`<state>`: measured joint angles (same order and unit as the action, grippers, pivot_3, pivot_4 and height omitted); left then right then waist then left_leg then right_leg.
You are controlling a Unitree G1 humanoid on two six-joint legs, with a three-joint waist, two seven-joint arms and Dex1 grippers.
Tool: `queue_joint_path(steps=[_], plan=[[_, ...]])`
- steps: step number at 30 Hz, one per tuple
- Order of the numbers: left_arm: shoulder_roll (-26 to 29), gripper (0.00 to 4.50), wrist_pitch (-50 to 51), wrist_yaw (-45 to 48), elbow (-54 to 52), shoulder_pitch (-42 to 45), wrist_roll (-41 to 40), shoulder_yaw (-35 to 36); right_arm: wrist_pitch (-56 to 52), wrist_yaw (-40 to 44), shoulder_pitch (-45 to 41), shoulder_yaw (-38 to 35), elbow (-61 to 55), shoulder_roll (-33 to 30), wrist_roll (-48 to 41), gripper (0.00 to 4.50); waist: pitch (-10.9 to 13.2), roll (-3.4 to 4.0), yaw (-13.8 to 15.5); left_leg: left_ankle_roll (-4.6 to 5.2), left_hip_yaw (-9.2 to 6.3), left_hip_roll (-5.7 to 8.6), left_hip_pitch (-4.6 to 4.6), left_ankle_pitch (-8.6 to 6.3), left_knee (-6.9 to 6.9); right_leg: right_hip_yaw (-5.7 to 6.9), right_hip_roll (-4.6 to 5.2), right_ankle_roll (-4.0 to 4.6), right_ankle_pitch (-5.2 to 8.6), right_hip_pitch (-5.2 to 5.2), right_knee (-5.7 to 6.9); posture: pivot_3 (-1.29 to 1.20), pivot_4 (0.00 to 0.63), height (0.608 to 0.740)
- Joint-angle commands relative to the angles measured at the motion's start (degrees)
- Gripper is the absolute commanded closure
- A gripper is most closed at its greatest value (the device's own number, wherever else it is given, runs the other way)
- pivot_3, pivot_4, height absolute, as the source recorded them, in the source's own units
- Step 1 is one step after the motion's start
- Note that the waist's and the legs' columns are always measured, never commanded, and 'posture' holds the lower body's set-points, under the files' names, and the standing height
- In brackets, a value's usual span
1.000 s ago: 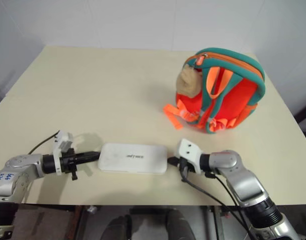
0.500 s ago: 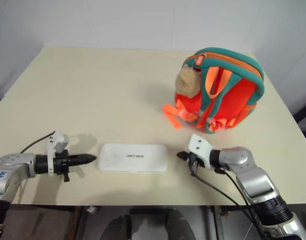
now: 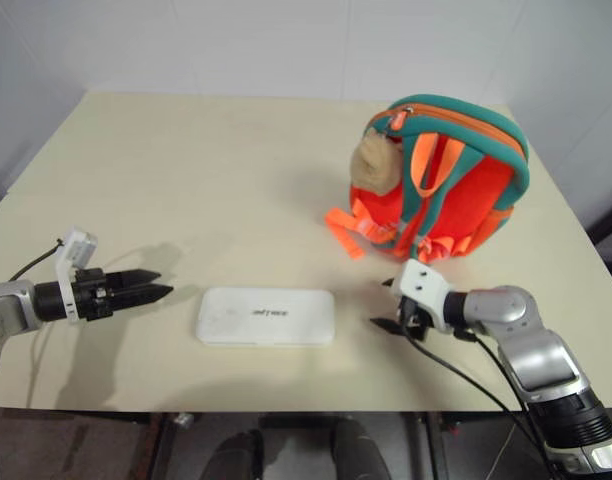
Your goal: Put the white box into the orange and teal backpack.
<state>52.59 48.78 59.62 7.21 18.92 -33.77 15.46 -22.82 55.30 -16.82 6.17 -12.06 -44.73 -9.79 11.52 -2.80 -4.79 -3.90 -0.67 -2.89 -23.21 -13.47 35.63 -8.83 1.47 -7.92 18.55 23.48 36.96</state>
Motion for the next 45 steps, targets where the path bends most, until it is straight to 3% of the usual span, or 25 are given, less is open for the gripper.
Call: queue_joint_path(steps=[1, 11, 20, 39, 45], plan=[[0.1, 0.03, 2.3, 0.9, -1.6, 1.7, -3.9, 3.2, 1.8, -1.9, 0.0, -1.1, -2.1, 1.7, -0.4, 0.0, 0.0, 0.0, 0.0, 0.0, 0.0, 0.0, 0.0, 0.0, 0.0, 0.0, 0.0, 0.0, 0.0, 0.0, 0.01, 0.0, 0.15, 0.74], [-3.8, 0.03, 11.3, -0.6, -0.5, 2.0, -12.3, 6.2, 5.0, -5.5, 0.1, 0.4, -0.3, 6.0, 2.0, 0.0, 0.0, 0.0, 0.0, 0.0, -0.01, 0.0, 0.0, 0.0, 0.01, 0.01, 0.0, -0.01, -0.01, 0.0, 0.03, 0.0, 0.15, 0.74], [-2.8, 0.03, 25.1, 2.1, 8.2, 4.9, -14.2, 0.9, 7.0, -5.4, -0.3, 2.8, 0.4, 6.9, 4.1, 0.0, 0.0, 0.0, 0.0, 0.0, -0.05, 0.01, 0.0, 0.0, 0.05, 0.03, -0.01, -0.02, -0.01, -0.01, 0.06, 0.0, 0.15, 0.74], [-7.9, 0.03, 27.0, 7.6, 15.3, 12.2, -12.1, -10.4, 7.8, -4.6, -1.0, 3.9, -0.7, 7.1, 4.6, 0.0, 0.0, 0.0, 0.2, -0.03, -0.1, 0.03, 0.0, 0.02, 0.09, 0.06, -0.01, -0.02, -0.01, -0.02, 0.1, 0.0, 0.15, 0.74], [-7.1, 0.03, 27.5, 9.6, 15.2, 13.1, -11.1, -13.1, 7.9, -4.7, -1.1, 3.7, -0.5, 7.1, 4.6, 0.0, 0.0, 0.0, 0.2, -0.03, -0.12, 0.04, 0.0, 0.02, 0.11, 0.07, -0.01, -0.03, -0.02, -0.06, 0.1, 0.0, 0.15, 0.74]])
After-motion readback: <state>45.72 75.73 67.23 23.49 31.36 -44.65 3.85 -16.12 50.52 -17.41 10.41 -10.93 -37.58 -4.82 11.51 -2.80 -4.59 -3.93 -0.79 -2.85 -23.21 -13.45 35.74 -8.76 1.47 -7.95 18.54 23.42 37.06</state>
